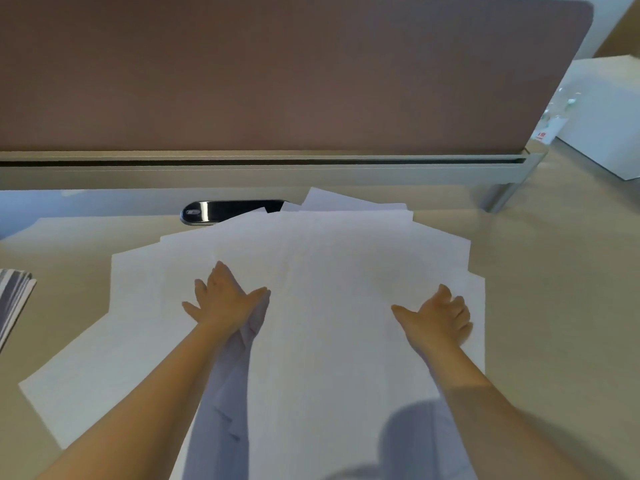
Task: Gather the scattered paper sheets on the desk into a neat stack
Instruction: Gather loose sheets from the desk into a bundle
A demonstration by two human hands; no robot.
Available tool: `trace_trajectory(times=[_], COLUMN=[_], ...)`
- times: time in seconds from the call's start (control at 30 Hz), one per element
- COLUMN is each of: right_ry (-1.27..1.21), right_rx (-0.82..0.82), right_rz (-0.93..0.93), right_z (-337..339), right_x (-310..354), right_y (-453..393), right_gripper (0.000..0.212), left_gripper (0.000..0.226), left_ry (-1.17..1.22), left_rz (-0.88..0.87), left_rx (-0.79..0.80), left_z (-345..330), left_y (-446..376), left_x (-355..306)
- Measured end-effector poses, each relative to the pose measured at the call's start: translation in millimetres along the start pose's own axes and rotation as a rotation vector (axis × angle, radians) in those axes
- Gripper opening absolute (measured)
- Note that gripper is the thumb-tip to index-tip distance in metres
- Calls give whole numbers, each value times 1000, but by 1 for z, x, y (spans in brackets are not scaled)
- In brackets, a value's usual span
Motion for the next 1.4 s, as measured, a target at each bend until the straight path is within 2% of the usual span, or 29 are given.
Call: trace_trajectory(times=[0.17,0.33,0.4,0.5,0.57,0.63,0.7,0.77,0.83,0.9,1.03,1.2,1.3,1.4], right_ry=[56,91,104,89,-2,-89,-74,-102,-246,-399,-358,-221,-291,-305], right_rx=[28,104,143,201,174,68,18,81,221,310,284,268,351,440], right_rz=[72,263,349,430,385,260,190,205,241,277,281,254,254,280], right_z=[2,3,0,-6,-6,-3,1,2,0,-2,3,8,1,-4], right_x=[5,6,8,11,10,4,1,2,6,8,1,-6,-4,-4], right_y=[-8,-3,4,16,24,27,30,34,41,46,49,57,63,71], right_gripper=[94,99,102,102,98,89,79,73,68,65,66,61,35,22], left_gripper=[96,96,104,108,98,86,79,89,96,101,106,75,76,75], left_ry=[-14,-64,-103,28,156,290,351,409,515,509,411,139,322,504], left_rz=[-120,-219,-254,-270,-204,-108,-48,-29,-81,-137,-18,211,316,326], left_rx=[117,148,187,263,226,172,146,173,235,235,146,57,103,105], left_z=[9,6,5,9,15,15,12,8,2,1,6,14,11,11], left_y=[-1,4,7,19,30,34,39,46,55,64,68,94,110,120], left_x=[-14,-17,-14,-10,-2,7,15,17,16,15,27,38,38,41])
Point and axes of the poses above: each hand's wrist, its own y-axis away from the middle knuckle, its own z-axis out of the back of the hand, x = y × z, the point moved 1 cm from there along -y, towards the middle knuckle, and after that the axes turned 6 degrees about z, right-handed, at the moved point
